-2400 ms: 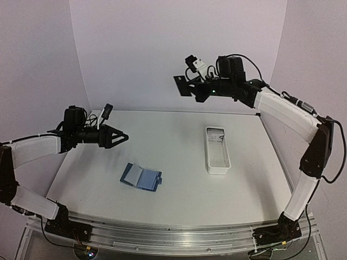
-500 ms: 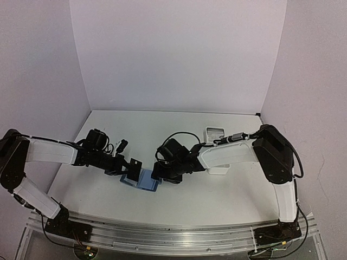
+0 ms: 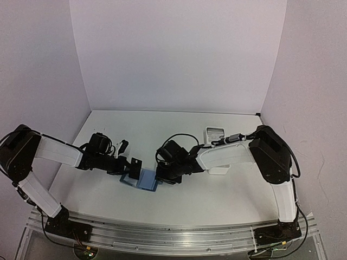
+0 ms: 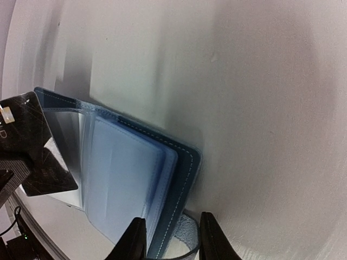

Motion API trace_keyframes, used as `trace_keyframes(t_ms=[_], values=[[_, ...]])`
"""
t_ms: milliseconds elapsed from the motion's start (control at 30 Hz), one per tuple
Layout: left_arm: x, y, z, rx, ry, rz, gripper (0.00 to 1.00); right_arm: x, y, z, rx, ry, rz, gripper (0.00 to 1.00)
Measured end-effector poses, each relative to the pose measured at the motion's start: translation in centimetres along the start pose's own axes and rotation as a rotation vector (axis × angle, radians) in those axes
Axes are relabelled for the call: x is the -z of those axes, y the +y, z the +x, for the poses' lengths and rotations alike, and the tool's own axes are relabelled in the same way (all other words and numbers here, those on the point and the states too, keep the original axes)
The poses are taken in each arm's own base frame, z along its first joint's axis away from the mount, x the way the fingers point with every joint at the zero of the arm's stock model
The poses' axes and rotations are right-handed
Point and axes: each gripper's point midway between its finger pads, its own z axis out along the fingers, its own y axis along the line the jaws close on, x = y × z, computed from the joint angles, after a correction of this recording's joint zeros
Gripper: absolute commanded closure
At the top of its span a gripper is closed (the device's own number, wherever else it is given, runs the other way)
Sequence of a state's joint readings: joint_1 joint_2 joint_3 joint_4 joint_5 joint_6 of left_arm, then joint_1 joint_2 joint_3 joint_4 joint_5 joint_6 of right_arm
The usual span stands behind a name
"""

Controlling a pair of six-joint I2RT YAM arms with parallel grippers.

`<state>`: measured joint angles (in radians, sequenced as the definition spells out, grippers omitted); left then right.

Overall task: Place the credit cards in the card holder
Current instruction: Insert the credit card into the card holder.

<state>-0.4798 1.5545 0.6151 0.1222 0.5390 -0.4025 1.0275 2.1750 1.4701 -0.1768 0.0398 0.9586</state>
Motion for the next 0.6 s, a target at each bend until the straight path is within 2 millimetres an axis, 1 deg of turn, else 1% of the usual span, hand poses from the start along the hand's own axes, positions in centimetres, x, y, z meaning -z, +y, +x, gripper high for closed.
trace_keyframes(t_ms=[133, 267, 467, 600], values=[[-0.8, -0.5, 1.1, 0.001, 0.026, 0.024, 1.0, -0.2, 0.0, 0.0, 0.004, -0.002, -0.001, 0.81], [-1.1, -0.9, 2.1, -0.003, 0.042, 0.051, 1.0, -0.5, 0.0, -0.1, 0.007, -0.006, -0.006, 0.84], [-1.3, -0.3, 2.1, 0.003, 0.038, 0.023, 1.0, -0.6, -0.2, -0.4, 0.004, -0.011, -0.01, 0.9], [-1.3, 0.4, 2.2, 0.064, 0.034, -0.019, 1.0, -0.8, -0.4, -0.6, -0.009, -0.018, -0.019, 0.94]])
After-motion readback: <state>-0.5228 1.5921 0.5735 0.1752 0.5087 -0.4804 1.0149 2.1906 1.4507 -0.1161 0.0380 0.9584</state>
